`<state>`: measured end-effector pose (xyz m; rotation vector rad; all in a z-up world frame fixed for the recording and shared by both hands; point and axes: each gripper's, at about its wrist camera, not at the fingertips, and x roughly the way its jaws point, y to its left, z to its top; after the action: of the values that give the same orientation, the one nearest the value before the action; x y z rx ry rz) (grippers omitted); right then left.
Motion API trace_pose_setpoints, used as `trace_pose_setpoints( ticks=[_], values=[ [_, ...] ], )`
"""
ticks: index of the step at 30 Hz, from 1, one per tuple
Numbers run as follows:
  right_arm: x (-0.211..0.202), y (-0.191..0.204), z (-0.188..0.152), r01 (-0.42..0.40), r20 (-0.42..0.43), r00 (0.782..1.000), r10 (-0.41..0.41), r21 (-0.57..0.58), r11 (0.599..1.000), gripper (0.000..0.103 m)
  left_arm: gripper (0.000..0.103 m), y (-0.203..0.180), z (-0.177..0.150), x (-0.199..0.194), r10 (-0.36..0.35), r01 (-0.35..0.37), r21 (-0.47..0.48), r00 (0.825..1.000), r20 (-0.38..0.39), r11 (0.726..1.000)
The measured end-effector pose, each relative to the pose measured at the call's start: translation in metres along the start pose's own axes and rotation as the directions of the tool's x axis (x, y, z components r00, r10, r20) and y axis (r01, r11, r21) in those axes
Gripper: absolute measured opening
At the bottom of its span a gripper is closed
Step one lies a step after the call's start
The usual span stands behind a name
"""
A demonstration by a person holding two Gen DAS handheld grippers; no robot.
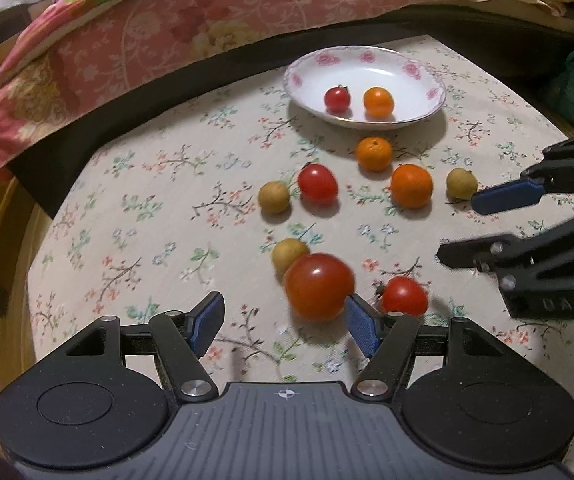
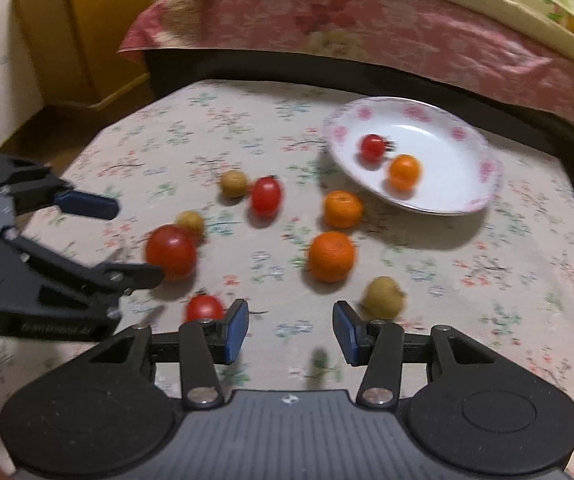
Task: Organize fruits
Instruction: 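Move both grippers back toward the remaining fruits on the cloth, then grasp a cherry tomato with the right gripper while the left gripper grasps the large red tomato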
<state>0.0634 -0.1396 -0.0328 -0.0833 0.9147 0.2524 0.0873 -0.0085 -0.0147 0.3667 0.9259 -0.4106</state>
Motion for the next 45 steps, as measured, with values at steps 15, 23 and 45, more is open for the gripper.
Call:
trace_pose_setpoints(
  ticks=[15, 23, 45],
  values=[
    [0.03, 0.03, -0.001, -0.147, -0.039, 0.989, 0.143, -0.128, 0.981, 0.042, 0.076, 0.01, -0.001, 0.002, -0.019, 0.019, -0.007, 1.0, -0.009, 1.0],
    [0.032, 0.018, -0.004, -0.153, -0.06, 0.987, 0.149, -0.068, 0.986, 0.028, 0.076, 0.007, 0.003, 0.005, -0.047, 0.047, 0.0, 0.999, -0.001, 0.999],
    [0.013, -0.03, -0.016, -0.093, -0.055, 0.994, 0.097, 0.072, 0.993, 0.028, 0.051, -0.012, 0.015, 0.035, -0.114, 0.111, -0.062, 0.993, -0.044, 0.992]
  ],
)
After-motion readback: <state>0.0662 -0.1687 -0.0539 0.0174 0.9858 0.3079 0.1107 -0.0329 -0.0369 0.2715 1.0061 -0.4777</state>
